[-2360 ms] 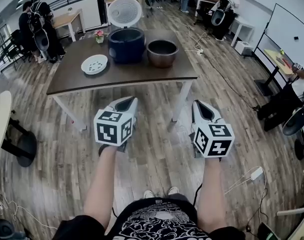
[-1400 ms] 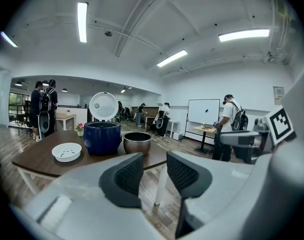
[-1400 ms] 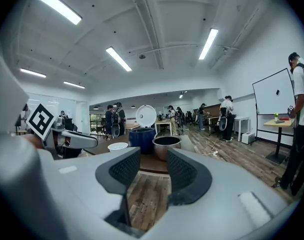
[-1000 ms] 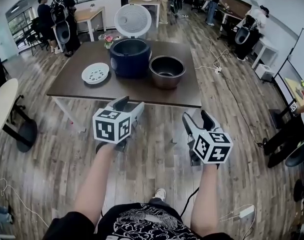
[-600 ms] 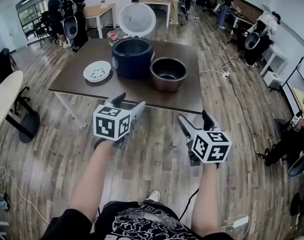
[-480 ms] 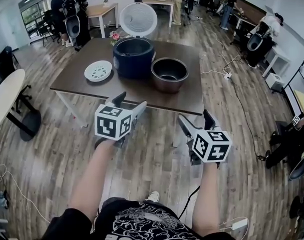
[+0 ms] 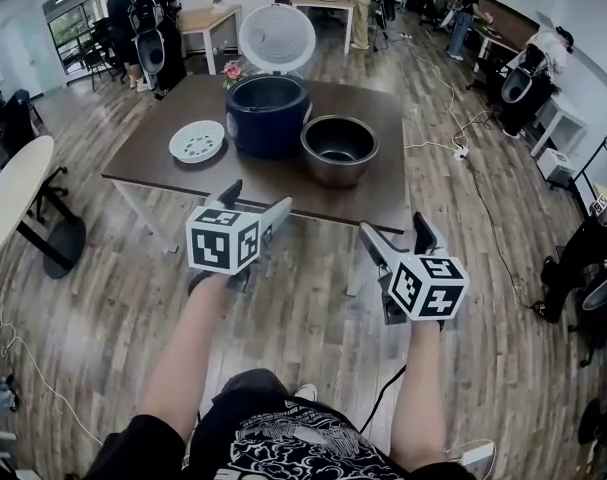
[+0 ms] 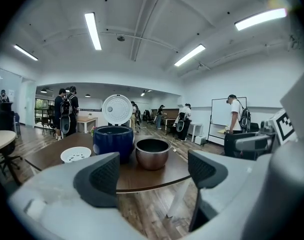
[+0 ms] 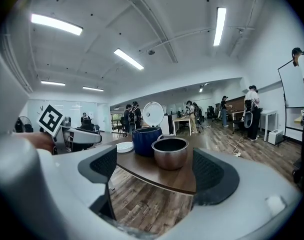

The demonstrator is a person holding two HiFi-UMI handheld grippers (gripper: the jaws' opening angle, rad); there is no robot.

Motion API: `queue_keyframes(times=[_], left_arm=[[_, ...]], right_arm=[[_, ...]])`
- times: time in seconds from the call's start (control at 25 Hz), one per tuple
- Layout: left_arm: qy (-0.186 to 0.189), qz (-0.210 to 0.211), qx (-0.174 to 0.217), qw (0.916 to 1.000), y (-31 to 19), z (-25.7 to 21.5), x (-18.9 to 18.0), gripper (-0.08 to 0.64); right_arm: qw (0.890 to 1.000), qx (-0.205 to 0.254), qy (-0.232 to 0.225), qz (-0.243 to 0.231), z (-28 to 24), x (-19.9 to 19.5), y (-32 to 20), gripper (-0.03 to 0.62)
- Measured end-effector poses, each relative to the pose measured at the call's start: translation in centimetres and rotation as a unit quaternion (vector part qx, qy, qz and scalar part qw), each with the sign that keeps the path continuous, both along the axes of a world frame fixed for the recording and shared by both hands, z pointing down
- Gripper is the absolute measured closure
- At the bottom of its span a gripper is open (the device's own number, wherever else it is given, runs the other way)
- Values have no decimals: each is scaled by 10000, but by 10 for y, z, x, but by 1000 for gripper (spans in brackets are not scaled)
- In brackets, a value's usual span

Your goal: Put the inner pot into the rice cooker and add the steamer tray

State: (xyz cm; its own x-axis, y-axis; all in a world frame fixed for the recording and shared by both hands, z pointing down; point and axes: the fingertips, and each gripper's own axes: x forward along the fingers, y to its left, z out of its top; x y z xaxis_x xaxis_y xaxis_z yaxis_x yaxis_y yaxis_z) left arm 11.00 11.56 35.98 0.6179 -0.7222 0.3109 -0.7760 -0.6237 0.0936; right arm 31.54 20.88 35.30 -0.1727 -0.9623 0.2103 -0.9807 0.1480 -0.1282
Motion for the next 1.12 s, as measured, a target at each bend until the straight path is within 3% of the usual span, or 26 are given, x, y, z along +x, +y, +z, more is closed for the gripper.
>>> queue_keyframes(times=[0.2,0.56,1.12], left_arm=[[246,-29,-108,9996,-7,0,4,132],[266,-62,-145,9995,-44,2,14,133],[288,37,-127,9995,-165,10,34,133]], right_arm=[[10000,25,15,44,3,9,-8,132],[10000,-67,56,-9,8,21,-45,132],[9998,-120,159,16,13,31,-166,133]])
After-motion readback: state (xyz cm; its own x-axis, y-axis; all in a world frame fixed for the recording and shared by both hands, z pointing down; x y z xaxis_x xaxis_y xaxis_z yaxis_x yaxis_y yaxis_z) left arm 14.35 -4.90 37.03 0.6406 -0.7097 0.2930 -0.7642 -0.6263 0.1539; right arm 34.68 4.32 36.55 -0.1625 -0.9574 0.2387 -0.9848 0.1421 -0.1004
